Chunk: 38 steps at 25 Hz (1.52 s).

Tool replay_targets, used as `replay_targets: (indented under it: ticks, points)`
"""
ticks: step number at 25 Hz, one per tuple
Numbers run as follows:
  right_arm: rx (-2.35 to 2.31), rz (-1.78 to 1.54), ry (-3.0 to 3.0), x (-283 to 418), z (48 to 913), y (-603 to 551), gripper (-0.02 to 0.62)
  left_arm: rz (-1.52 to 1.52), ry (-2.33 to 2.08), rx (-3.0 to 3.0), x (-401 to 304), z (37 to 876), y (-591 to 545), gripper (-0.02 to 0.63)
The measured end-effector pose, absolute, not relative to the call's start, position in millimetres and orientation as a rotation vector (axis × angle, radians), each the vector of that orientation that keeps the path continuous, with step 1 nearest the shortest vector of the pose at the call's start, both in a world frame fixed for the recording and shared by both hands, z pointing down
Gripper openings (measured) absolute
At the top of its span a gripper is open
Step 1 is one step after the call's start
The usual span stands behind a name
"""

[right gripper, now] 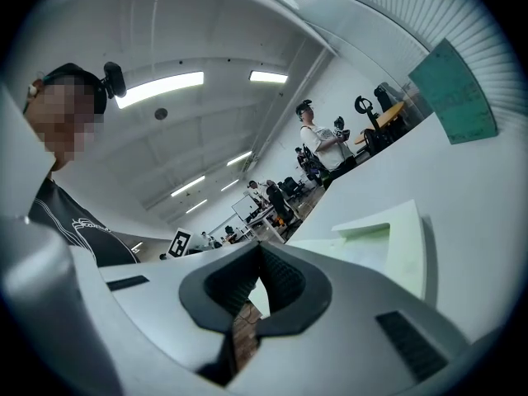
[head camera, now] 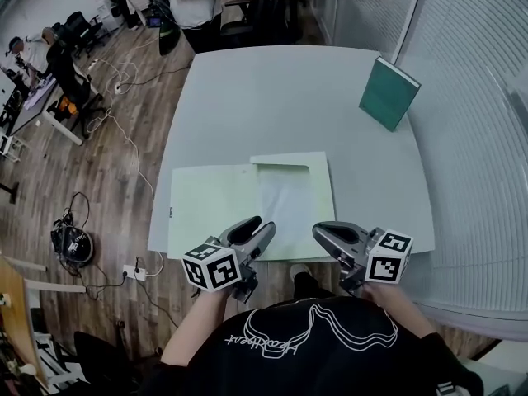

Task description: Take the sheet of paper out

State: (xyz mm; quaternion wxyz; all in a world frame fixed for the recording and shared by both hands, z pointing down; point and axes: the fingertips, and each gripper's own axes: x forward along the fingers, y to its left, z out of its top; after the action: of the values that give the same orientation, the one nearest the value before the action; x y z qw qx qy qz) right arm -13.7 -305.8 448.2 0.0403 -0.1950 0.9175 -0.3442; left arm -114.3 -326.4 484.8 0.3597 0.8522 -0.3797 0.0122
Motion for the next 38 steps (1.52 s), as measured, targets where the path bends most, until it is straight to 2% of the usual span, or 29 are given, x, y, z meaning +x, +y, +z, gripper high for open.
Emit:
replay_targets:
  ticks: [6,25,38]
  points:
    - [-0.599,-1.122,2.798,-11,467,-339,0.008,0.144,-1.009,2.159,-124,524,-367,0.192]
    - [-0.658,-1.261,2.749,7,511,-396,0.008,0.435,-0.949,1.911,-132,641,-420,0.192]
    - [-0.643,-1.313,2.692,15,516,-403,0.008,0.458,-0.871,1.782,-122,661,-429,0.190]
